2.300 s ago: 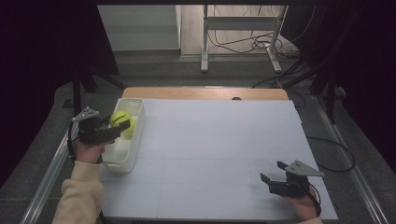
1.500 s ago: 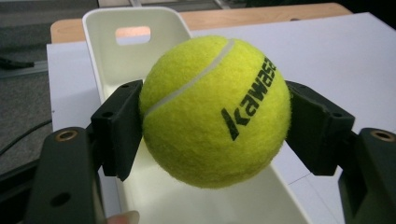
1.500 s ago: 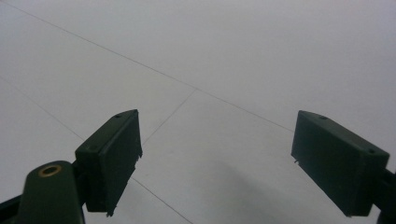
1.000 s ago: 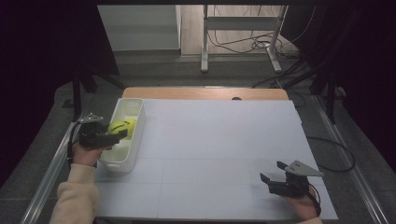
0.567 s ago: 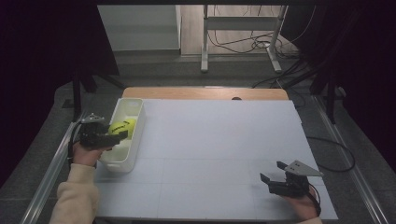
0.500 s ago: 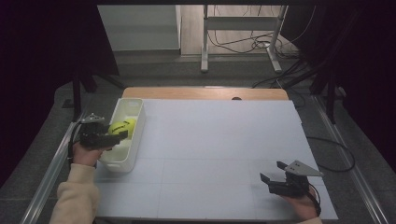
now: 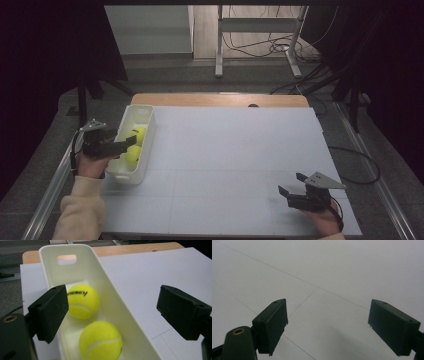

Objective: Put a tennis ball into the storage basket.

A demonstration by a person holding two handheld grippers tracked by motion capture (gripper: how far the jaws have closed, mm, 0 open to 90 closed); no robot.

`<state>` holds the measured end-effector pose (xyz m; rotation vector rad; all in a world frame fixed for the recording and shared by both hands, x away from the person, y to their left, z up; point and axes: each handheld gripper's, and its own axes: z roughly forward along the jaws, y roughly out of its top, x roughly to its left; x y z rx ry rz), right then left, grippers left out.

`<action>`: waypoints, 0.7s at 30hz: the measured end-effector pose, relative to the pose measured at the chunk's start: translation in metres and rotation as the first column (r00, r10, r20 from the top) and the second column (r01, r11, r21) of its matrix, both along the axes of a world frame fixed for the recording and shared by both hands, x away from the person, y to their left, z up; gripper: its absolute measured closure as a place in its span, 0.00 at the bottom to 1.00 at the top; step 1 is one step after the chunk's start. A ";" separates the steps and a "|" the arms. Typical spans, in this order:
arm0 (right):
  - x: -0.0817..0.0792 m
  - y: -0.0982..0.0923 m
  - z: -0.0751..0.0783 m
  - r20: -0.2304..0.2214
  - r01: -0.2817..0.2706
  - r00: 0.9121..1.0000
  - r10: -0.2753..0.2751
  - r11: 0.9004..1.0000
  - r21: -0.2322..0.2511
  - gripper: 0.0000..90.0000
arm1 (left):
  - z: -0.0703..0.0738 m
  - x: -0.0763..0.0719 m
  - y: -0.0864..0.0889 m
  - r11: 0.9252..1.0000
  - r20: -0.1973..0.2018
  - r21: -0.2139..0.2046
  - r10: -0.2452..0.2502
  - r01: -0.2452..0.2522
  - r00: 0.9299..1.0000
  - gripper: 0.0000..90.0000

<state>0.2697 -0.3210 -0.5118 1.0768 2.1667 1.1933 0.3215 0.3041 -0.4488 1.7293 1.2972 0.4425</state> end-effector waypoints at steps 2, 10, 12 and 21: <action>0.000 0.000 0.000 0.000 0.001 1.000 -0.001 1.000 0.000 0.18 | 0.000 0.000 -0.002 1.000 0.012 -0.001 -0.004 0.004 1.000 0.12; 0.000 0.000 0.000 0.001 0.001 1.000 -0.001 1.000 -0.001 0.18 | 0.005 -0.003 -0.010 0.999 0.038 -0.007 -0.034 0.034 0.999 0.13; 0.000 0.000 0.000 0.001 0.001 1.000 -0.001 1.000 -0.001 0.18 | 0.007 -0.006 -0.013 0.999 0.047 -0.007 -0.053 0.053 0.997 0.14; 0.000 0.001 0.000 0.000 -0.006 1.000 0.006 1.000 -0.002 0.18 | 0.009 -0.015 -0.028 0.994 0.089 0.006 -0.108 0.108 0.990 0.14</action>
